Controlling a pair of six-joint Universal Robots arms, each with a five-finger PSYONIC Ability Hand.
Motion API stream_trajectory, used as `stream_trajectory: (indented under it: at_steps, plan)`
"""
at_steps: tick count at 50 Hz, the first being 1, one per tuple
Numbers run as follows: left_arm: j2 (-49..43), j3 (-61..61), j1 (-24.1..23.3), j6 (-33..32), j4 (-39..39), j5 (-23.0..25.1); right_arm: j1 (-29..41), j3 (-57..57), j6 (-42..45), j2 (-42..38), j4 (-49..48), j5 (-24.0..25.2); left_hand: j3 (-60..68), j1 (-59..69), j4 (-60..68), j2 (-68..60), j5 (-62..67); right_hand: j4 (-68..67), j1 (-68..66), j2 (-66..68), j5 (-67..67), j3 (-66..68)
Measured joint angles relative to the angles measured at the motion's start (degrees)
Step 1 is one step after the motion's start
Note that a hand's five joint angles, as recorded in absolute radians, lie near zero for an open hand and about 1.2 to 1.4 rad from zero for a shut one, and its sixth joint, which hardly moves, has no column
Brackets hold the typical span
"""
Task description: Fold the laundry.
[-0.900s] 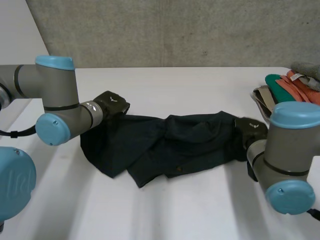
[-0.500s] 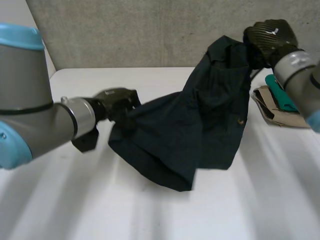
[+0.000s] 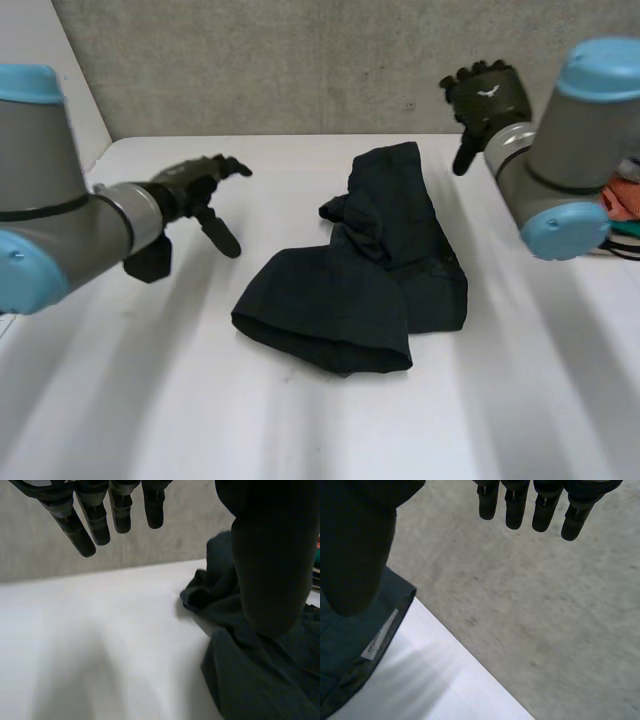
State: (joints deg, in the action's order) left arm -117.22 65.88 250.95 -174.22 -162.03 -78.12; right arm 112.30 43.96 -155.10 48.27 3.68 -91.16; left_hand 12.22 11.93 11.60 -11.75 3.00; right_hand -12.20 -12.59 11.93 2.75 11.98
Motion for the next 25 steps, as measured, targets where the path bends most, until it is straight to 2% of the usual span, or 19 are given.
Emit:
stream_trajectory:
  at_steps: [3,5,6,8,14,20,25]
  plan:
    - [4.81,4.96,-0.17,-6.14,-2.09,1.72,-0.52,6.68,1.27,6.50,2.82,-0.60,0.00,0.00,0.00,0.00,0.00,0.00,0.00,0.00,0.00,0.00]
    - [5.18,5.48,-0.25,-6.76,-2.30,1.87,-0.55,7.13,1.36,6.88,3.03,-0.58,0.00,0.00,0.00,0.00,0.00,0.00,0.00,0.00,0.00,0.00]
    - [7.66,9.70,-1.32,-11.85,-3.97,2.78,-0.91,12.74,2.43,11.15,5.50,0.04,0.00,0.00,0.00,0.00,0.00,0.00,0.00,0.00,0.00,0.00]
    - [9.62,14.25,-2.97,-17.34,-5.77,3.36,-1.20,18.59,3.35,14.90,7.91,1.00,0.00,0.01,0.02,-0.01,0.01,0.00,0.00,0.00,0.00,0.00]
    - [11.00,23.66,-9.53,-29.11,-10.81,2.84,-1.29,33.16,3.37,20.79,10.80,4.14,2.72,3.49,3.66,-3.47,2.28,0.00,0.00,0.00,0.00,0.00]
    - [7.37,27.16,-16.89,-35.51,-17.29,-1.56,0.02,45.33,-0.53,21.57,5.18,6.18,7.14,7.70,8.10,-7.65,6.73,0.00,0.00,0.00,0.00,0.00]
    - [2.45,25.64,-19.95,-37.87,-20.65,-6.56,1.81,50.01,-3.40,19.17,-3.76,5.19,9.84,10.38,10.69,-10.26,9.38,0.00,0.00,0.00,0.01,0.00]
